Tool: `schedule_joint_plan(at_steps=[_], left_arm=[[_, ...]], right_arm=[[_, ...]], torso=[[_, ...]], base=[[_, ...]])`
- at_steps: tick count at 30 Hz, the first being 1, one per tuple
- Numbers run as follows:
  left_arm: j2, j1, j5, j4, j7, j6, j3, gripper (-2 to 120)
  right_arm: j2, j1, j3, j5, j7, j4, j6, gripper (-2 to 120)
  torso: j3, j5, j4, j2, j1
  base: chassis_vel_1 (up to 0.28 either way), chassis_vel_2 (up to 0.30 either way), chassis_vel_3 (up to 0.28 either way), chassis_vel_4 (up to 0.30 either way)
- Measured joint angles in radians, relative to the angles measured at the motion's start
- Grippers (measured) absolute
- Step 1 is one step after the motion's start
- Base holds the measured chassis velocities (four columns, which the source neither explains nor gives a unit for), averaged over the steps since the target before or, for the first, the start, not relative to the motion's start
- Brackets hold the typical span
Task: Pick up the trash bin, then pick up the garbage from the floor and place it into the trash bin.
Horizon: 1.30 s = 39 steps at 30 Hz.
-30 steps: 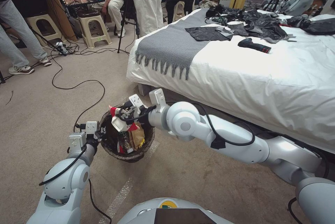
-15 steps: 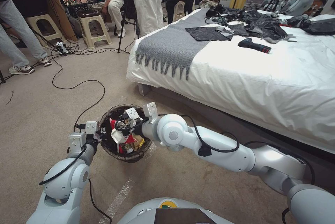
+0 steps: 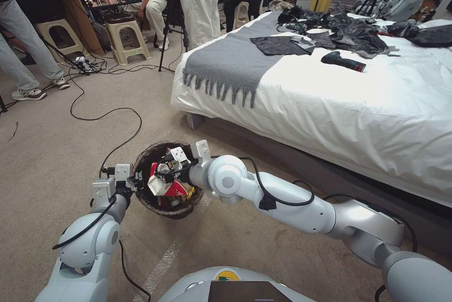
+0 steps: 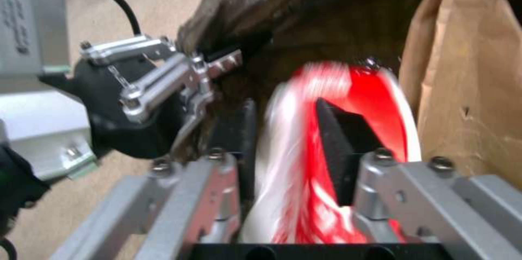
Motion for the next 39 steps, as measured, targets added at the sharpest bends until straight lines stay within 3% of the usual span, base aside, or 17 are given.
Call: schedule_joint_plan(at_steps=[3,7,11,14,18,19,24,26,29,34,38,39], left_arm=[[-0.001,-0.001,0.000,0.001,-0.001,0.000,0.001,0],[-0.004,-0.002,0.002,0.004,-0.001,0.000,0.003,0],[-0.004,-0.001,0.002,0.004,-0.001,0.000,0.004,0],[-0.002,0.000,0.002,0.004,-0.001,0.000,-0.001,0],[-0.002,0.000,0.002,0.004,-0.001,0.000,-0.001,0],[-0.002,0.000,0.002,0.004,-0.001,0.000,0.000,0],[-0.005,0.000,0.000,-0.003,-0.001,0.000,0.001,0],[-0.004,0.001,-0.004,-0.009,-0.001,0.000,0.000,0],[-0.005,0.002,-0.007,-0.015,-0.001,0.000,0.002,0],[-0.006,0.003,-0.008,-0.023,-0.006,0.000,0.006,0],[-0.005,0.007,-0.011,-0.032,-0.013,0.000,0.008,0],[-0.005,0.007,-0.011,-0.032,-0.013,0.000,0.008,0]], right_arm=[[0.006,0.004,0.004,0.001,0.003,0.000,0.003,39],[0.014,0.020,0.001,0.006,0.018,-0.013,0.009,61],[0.014,0.020,0.003,0.002,0.018,-0.022,0.010,70],[0.010,0.021,0.017,-0.003,0.016,-0.018,0.012,88],[0.006,0.026,0.026,-0.002,0.015,-0.008,0.012,91],[-0.001,0.038,0.039,-0.002,0.017,0.011,0.012,99],[-0.079,0.069,0.111,-0.073,0.008,0.080,0.012,100],[-0.176,0.043,0.196,-0.148,-0.022,0.117,0.034,100],[-0.243,-0.021,0.257,-0.231,-0.058,0.140,0.076,100],[-0.289,-0.119,0.350,-0.321,-0.071,0.164,0.131,100],[-0.304,-0.246,0.511,-0.431,-0.086,0.181,0.181,100],[-0.304,-0.246,0.511,-0.431,-0.086,0.181,0.181,100]], torso=[[0.000,0.0000,0.0000,0.000,0.000],[0.000,0.0000,0.0001,0.000,0.000],[0.000,0.0000,0.0000,0.000,0.000],[0.000,0.0001,0.0000,0.000,0.000],[0.000,0.0001,0.0001,0.000,0.000],[0.000,0.0001,0.0000,0.000,0.000],[0.000,0.0001,0.0003,0.000,0.000],[0.000,0.0003,-0.0002,0.000,0.000],[0.000,0.0007,-0.0004,0.000,0.000],[0.000,0.0003,-0.0003,0.000,0.000],[0.000,0.0004,0.0000,0.000,0.000],[0.000,0.0004,0.0000,0.000,0.000]], base=[[0.000,0.000,0.000,0.000],[0.000,0.000,0.000,0.000],[0.000,0.000,0.000,0.000],[0.000,0.000,0.000,0.000],[0.000,0.000,0.000,0.000],[0.000,0.000,0.000,0.000],[0.000,0.000,0.000,0.000],[0.000,0.000,0.000,0.000],[0.000,0.000,0.000,0.000],[0.000,0.000,0.000,0.000],[0.000,0.000,0.000,0.000],[0.000,0.000,0.000,0.000]])
